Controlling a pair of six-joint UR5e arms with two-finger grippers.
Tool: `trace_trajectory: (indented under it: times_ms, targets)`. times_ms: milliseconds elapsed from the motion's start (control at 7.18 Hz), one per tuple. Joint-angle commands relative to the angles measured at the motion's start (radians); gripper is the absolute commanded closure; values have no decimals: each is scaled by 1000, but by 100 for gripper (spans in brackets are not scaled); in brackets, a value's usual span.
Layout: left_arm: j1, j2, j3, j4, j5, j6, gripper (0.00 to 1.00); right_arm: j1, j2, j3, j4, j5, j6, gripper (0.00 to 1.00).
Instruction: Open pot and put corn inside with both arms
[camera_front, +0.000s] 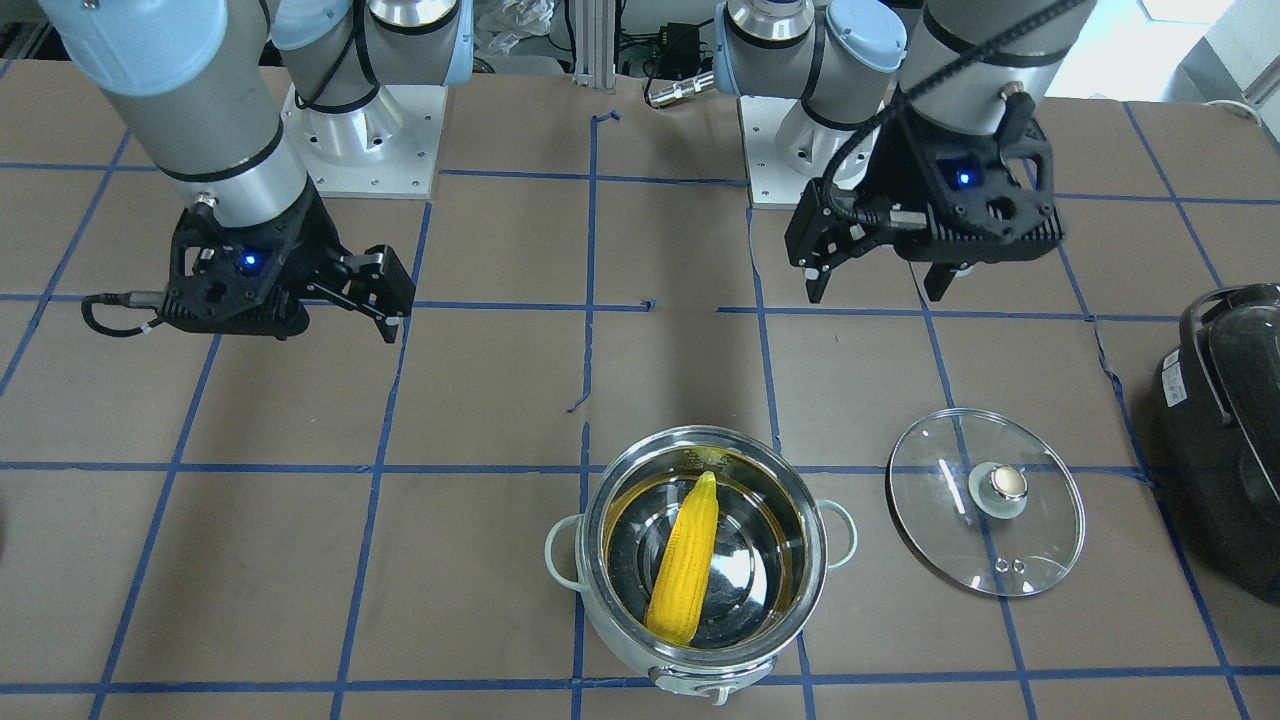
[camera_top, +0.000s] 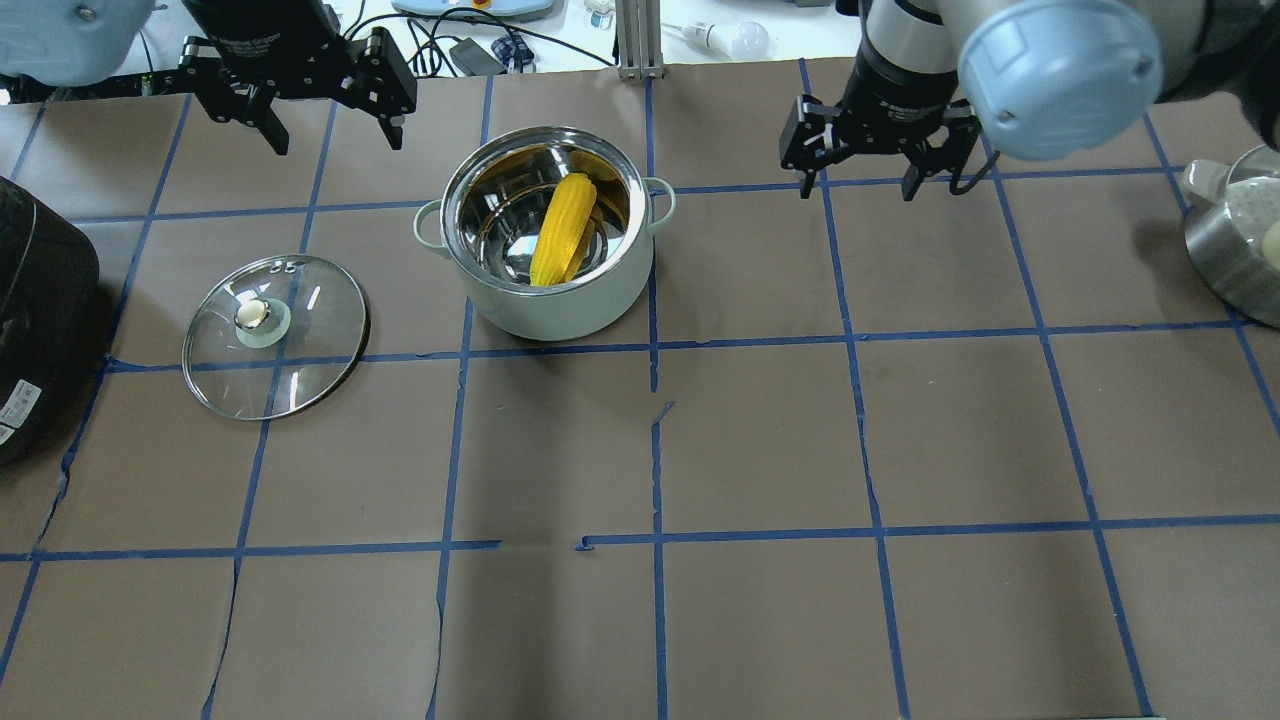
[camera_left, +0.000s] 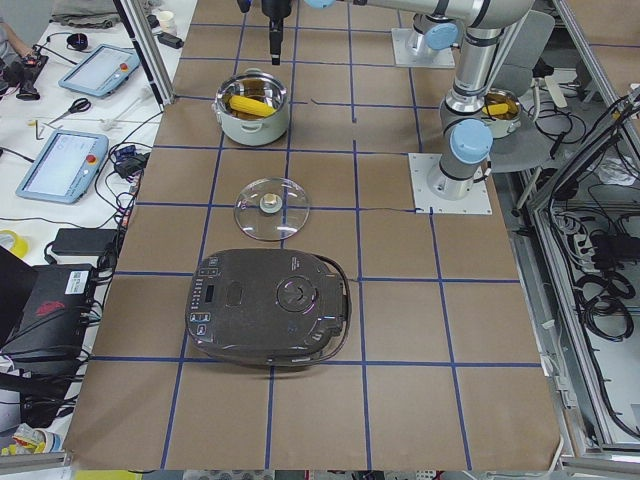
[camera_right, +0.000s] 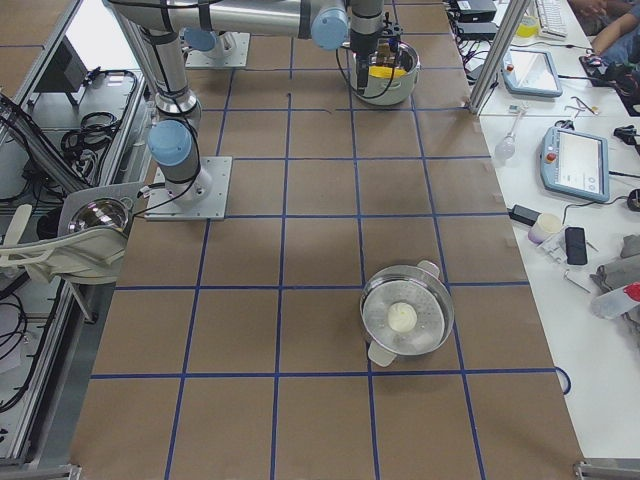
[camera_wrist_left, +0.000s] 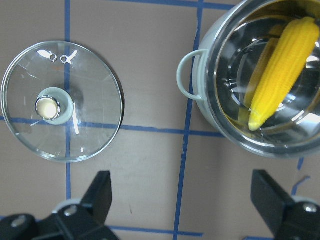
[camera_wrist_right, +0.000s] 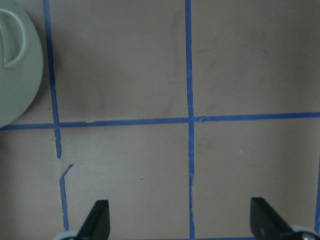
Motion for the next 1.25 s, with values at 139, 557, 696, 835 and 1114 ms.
trace_trajectory:
  times_ms: [139, 557, 696, 835, 1114]
  targets:
    - [1, 56, -53, 57, 4, 0, 0, -39, -83, 24, 136, -61, -47, 0]
    - [65, 67, -49, 62, 13, 13, 0, -44, -91, 21, 132, -64, -59, 0]
    - [72, 74, -55, 57, 16, 13, 0, -44, -91, 21, 128, -64, -58, 0]
    - [70, 81, -69, 57, 10, 13, 0, -44, -93, 19, 126, -63, -56, 0]
    - [70, 91, -89, 60, 13, 13, 0, -42, -97, 15, 131, -43, -38, 0]
